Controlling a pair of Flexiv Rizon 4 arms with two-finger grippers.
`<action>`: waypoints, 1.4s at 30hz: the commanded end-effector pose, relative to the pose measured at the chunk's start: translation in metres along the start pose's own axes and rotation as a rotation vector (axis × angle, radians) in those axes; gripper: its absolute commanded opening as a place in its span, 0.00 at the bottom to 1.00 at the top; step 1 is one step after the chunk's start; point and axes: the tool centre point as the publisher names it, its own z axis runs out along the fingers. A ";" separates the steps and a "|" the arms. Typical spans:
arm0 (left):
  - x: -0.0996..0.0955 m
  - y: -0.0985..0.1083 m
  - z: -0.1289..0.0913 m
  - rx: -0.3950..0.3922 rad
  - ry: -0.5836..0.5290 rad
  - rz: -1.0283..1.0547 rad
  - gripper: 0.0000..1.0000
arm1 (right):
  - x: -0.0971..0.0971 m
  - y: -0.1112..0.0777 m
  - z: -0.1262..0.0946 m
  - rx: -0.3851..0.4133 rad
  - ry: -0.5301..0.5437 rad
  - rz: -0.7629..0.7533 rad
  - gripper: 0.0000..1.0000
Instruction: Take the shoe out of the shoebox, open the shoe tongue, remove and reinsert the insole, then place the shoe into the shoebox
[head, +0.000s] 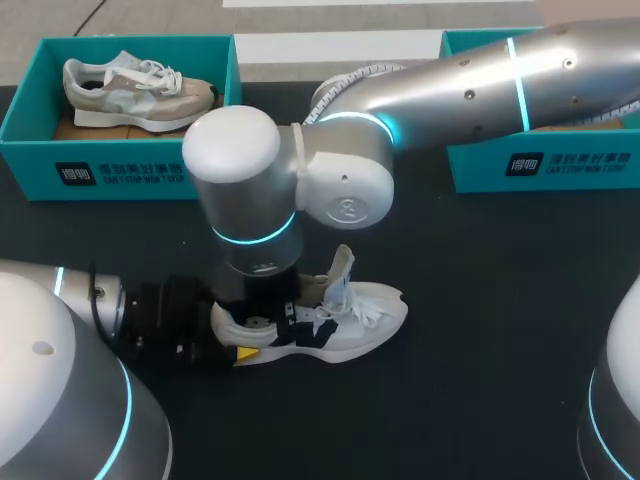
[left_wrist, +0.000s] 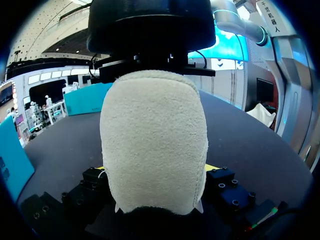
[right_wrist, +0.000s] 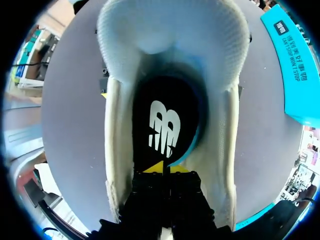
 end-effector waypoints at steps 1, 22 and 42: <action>0.001 0.002 -0.001 -0.005 -0.001 0.000 0.00 | 0.009 -0.010 -0.017 0.004 -0.020 -0.004 0.00; 0.001 0.002 -0.001 -0.005 -0.001 0.000 0.00 | -0.006 -0.038 -0.075 0.015 -0.172 -0.039 0.00; 0.001 0.002 -0.001 -0.005 -0.001 0.000 0.00 | -0.041 0.006 -0.097 -0.105 -0.222 -0.198 0.00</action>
